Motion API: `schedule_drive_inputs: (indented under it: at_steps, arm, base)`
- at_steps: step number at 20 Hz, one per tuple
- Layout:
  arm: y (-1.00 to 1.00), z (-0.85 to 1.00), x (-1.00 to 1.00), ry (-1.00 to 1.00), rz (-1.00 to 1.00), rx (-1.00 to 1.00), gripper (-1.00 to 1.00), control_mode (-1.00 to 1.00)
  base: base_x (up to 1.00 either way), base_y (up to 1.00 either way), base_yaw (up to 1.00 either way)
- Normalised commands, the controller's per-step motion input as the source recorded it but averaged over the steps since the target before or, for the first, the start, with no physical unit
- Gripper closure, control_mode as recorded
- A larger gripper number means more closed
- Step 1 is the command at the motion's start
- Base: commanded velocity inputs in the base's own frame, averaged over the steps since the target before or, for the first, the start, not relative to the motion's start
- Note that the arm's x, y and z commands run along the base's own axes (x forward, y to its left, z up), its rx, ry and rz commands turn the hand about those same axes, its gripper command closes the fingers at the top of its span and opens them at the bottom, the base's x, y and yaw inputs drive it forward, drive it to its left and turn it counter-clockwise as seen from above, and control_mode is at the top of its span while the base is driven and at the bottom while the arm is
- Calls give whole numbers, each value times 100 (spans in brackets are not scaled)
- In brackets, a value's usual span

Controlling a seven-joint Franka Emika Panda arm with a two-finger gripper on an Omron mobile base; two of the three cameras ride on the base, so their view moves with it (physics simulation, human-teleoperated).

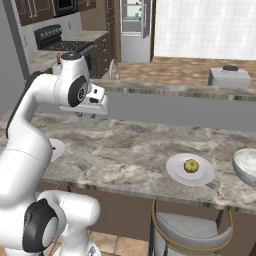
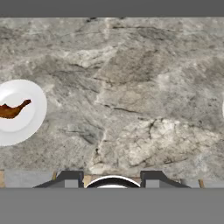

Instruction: Pick the chicken drumstick and squash from their plates and place them in the bowl. Then put the bowl in the fridge.

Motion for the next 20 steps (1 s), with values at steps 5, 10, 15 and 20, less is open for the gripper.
schedule_drive_inputs:
  at_steps: [5,10,15,20]
  arm:
    - [0,-7,-1,4,0,-1,-100,-100]
    - [-23,-7,-13,-5,-14,0,-100,-100]
    - [-39,-8,-15,-12,-22,1,-100,-100]
    - [-26,-19,-9,-15,-55,-1,-100,-100]
  base:
    - [0,0,0]
    - [0,0,0]
    - [0,0,0]
    - [0,0,0]
